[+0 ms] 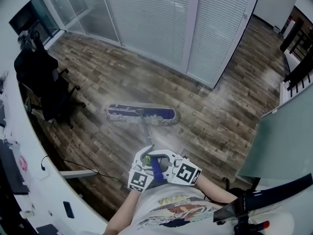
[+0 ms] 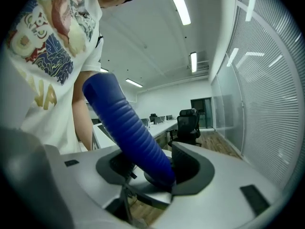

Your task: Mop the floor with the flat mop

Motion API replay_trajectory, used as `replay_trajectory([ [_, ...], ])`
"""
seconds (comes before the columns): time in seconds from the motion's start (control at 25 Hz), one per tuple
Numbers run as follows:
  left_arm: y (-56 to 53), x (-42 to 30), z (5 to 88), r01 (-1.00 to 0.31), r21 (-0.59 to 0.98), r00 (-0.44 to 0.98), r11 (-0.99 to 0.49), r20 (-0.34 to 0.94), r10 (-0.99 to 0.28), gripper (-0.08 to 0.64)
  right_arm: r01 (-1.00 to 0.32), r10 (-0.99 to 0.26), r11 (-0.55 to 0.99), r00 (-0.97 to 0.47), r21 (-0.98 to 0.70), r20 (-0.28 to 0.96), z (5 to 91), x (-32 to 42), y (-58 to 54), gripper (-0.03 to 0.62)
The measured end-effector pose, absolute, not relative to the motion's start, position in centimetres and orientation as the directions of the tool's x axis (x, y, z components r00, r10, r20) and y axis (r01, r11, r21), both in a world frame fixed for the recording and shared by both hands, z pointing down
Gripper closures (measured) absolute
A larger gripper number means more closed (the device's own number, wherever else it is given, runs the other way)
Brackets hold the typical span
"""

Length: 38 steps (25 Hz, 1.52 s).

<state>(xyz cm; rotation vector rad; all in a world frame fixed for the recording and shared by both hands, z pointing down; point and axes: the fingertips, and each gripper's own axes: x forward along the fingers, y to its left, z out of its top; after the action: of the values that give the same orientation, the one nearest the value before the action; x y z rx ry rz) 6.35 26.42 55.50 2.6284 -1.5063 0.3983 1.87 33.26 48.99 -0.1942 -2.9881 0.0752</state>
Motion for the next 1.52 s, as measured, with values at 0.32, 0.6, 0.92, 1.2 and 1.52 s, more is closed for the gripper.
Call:
replay_trajectory([
  [0.32,26.9,2.4,55.8,-0.848,-0.098,0.48,-0.52,0.272,-0.834,0.405,0.152,0.154,0.988,-0.983,-0.031,0.101,49.1,-2.0,34.0,0.367],
  [0.6,21.5,-2.8,54.4,-0.864,-0.093,0.466,-0.495,0.222,-0.856,0.426,0.119,0.114,0.992,-0.989,0.046,0.091,48.1,-7.1,28.2,0.391],
  [0.92,10.9,-10.9,54.0,-0.857,-0.078,0.484,-0.509,0.214,-0.849,0.425,0.095,0.09,0.994,-0.99,0.048,0.105,47.8,-15.4,17.5,0.391],
  [1.2,3.1,-17.6,55.6,-0.855,-0.087,0.484,-0.511,0.223,-0.846,0.425,0.075,0.072,0.997,-0.993,0.035,0.092,49.2,-22.2,9.9,0.391],
  [1.52,-5.7,-22.8,57.4,-0.855,-0.073,0.483,-0.514,0.251,-0.839,0.413,0.081,0.083,0.997,-0.991,-0.018,0.103,50.3,-27.2,1.2,0.385],
])
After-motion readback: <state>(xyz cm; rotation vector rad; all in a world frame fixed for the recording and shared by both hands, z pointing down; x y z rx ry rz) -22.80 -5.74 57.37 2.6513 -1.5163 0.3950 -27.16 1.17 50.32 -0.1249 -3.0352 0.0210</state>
